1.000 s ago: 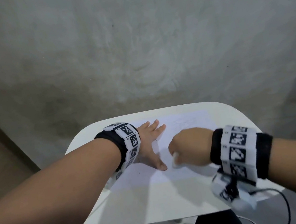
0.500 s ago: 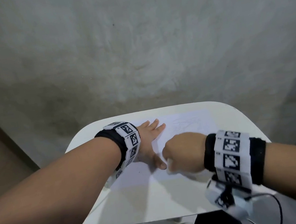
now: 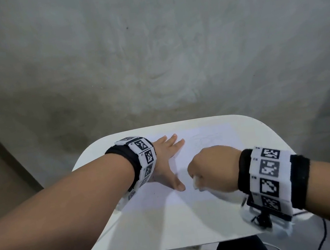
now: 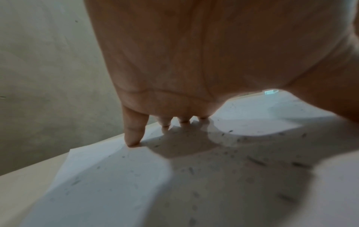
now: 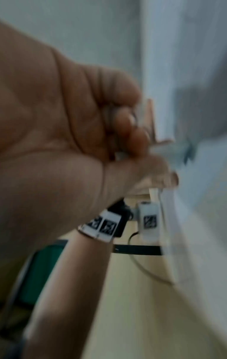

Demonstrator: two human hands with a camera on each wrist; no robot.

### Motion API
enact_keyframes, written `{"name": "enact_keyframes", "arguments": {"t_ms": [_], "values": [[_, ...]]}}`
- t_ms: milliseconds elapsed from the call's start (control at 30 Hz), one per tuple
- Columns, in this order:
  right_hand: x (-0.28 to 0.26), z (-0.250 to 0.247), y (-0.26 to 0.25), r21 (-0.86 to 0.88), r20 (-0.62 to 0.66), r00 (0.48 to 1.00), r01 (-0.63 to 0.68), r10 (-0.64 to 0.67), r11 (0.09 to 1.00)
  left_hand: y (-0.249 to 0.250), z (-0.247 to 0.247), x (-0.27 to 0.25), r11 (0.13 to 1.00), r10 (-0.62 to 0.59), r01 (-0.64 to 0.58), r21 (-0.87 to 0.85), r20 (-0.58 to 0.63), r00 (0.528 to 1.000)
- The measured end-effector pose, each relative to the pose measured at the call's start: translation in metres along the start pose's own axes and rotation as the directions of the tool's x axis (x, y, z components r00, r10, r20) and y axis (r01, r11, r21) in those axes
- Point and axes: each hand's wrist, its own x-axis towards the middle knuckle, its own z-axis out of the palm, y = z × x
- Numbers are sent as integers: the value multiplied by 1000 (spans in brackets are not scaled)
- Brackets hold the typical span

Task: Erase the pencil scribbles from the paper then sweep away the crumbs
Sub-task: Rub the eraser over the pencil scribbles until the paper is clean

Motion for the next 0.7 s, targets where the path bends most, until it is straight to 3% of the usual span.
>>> {"name": "enact_keyframes", "arguments": {"t_ms": [133, 267, 400, 533, 633, 700], "values": [[2, -11, 24, 48, -54, 991, -119, 121, 992, -1, -1, -1, 1000, 7, -7, -16, -7, 1000], [-2, -3, 4, 4, 29, 1000, 7, -7, 1000, 0, -1, 1, 1000, 2, -2, -4, 9, 1000], [0, -14, 25, 28, -34, 994, -102, 103, 994, -1, -2, 0, 1000, 1, -1, -12, 20, 1000], [-2, -6, 8, -8, 19, 1000, 10, -9, 1000, -1, -3, 1, 1000, 7, -7, -6, 23, 1000], [-1, -15, 30, 34, -23, 996, -82, 83, 996, -1, -3, 1, 1000, 7, -7, -11, 19, 1000], [-1, -10, 28, 19, -27, 998, -64, 64, 998, -1, -4, 1, 1000, 10, -10, -16, 26, 1000]]}}
